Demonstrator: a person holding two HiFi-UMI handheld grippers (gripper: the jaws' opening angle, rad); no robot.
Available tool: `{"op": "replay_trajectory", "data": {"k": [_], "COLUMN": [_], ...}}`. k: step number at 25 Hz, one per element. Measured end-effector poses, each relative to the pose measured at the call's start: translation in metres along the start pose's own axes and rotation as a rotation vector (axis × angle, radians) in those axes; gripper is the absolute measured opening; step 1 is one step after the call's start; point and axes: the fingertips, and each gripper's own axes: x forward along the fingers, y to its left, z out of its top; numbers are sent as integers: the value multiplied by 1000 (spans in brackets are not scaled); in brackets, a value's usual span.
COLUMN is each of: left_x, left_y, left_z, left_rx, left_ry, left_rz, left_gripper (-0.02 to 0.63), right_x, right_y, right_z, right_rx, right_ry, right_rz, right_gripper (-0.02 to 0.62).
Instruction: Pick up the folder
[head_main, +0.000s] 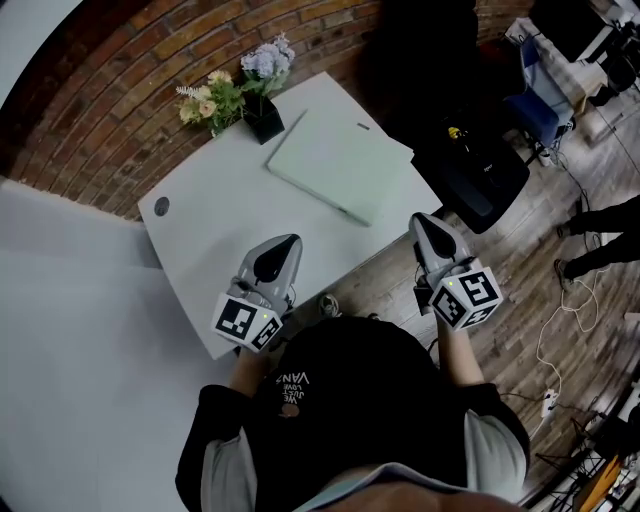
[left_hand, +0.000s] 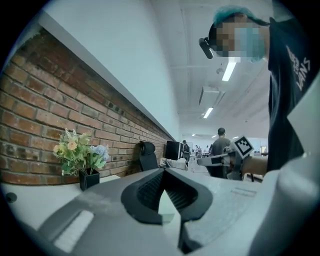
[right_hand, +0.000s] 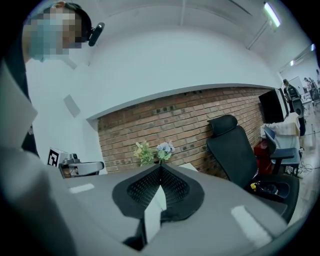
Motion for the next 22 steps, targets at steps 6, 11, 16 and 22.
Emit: {"op": "replay_trajectory", "data": {"k": [6, 11, 16, 22], "left_x": [3, 1, 4, 18], "left_y": [25, 40, 45, 48], "left_z": [1, -7, -13, -16], "left_rx": [4, -11, -32, -39], "left_ry": [19, 34, 45, 60], "left_rz": [-76, -113, -135, -137], "left_gripper": [0, 0, 0, 0], "right_x": [13, 24, 33, 48], "right_y": [11, 19, 19, 7], "right_z": [-5, -8, -8, -6], "right_rx": [7, 8, 6, 13], "right_ry": [-4, -4, 4, 16], "right_rz": [-57, -86, -96, -75], "right_gripper": [-2, -2, -2, -2]}}
